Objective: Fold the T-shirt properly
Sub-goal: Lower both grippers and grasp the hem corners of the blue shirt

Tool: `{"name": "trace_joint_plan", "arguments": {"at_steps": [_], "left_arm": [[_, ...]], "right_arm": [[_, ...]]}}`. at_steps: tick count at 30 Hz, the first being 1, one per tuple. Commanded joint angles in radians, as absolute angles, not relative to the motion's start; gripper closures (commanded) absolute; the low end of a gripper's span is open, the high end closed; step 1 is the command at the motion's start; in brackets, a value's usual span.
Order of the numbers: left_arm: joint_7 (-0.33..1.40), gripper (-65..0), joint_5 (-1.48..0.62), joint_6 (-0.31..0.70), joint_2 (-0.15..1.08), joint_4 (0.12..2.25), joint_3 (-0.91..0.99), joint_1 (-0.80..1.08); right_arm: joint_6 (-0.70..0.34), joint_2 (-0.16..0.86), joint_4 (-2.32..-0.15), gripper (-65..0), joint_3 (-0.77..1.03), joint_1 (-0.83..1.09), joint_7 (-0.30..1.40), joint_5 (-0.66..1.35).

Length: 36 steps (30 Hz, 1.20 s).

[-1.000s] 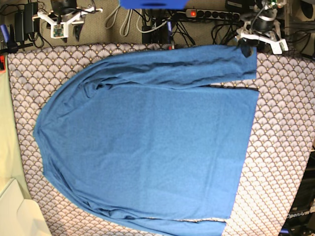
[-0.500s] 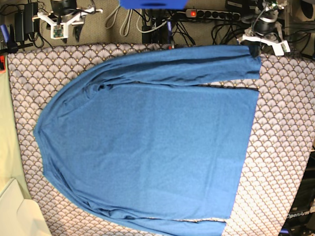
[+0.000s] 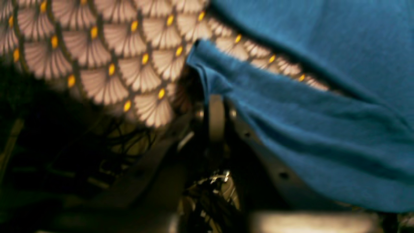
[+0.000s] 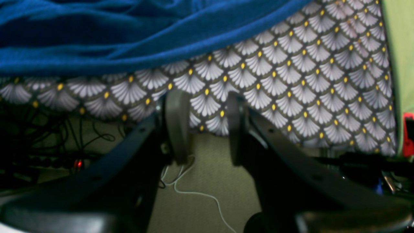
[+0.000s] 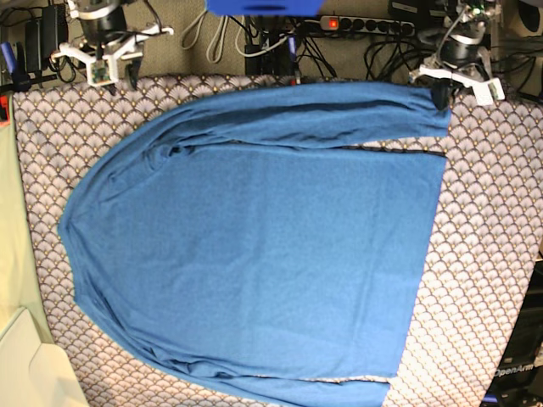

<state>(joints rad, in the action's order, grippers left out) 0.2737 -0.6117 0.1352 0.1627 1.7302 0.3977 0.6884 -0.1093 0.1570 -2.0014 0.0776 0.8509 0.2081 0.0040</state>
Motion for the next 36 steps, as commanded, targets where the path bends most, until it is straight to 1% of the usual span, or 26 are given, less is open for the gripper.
{"name": "trace_joint_plan", "arguments": {"at_steps": [1,4,8,11,16,19,22,28,33,36], "left_arm": [[0.291,-0.4,-0.616,0.14,0.17,1.765,0.41,0.693],[0.404,-0.4,-0.616,0.14,0.185,1.807,0.414,0.671],[0.499,-0.4,-0.616,0.14,0.206,1.834,0.42,0.624],[0.506,-0.3,-0.616,0.14,0.209,1.834,0.42,0.605],[0.51,-0.4,-0.616,0.14,0.209,1.836,0.42,0.576],[0.512,-0.4,-0.616,0.139,0.209,1.836,0.42,0.559],[0.513,-0.4,-0.616,0.139,0.211,1.859,0.42,0.547],[0.513,-0.4,-0.616,0.133,0.211,1.899,0.42,0.527],[0.513,-0.4,-0.616,0.131,0.211,1.902,0.42,0.522],[0.513,-0.4,-0.616,0.131,0.211,1.902,0.418,0.521]], "right_arm": [[-0.13,0.171,-2.017,-21.5,0.079,0.839,0.213,-0.001],[-0.171,0.186,-2.015,-21.3,0.079,0.786,0.315,-0.001],[-0.177,0.191,-2.015,-21.5,0.077,0.708,0.401,-0.001],[-0.179,0.191,-2.015,-22.0,0.076,0.662,0.432,-0.001],[-0.179,0.185,-2.015,-29.8,0.079,0.604,0.495,0.001],[-0.179,0.183,-2.002,-32.1,0.076,0.576,0.501,0.001],[-0.179,0.183,-1.977,-32.4,0.077,0.547,0.503,0.001],[-0.179,0.142,-1.888,-32.5,0.081,0.479,0.552,0.002],[-0.179,0.104,-1.842,-32.5,0.081,0.47,0.545,0.005],[-0.179,0.101,-1.811,-32.5,0.081,0.47,0.542,0.005]]}}
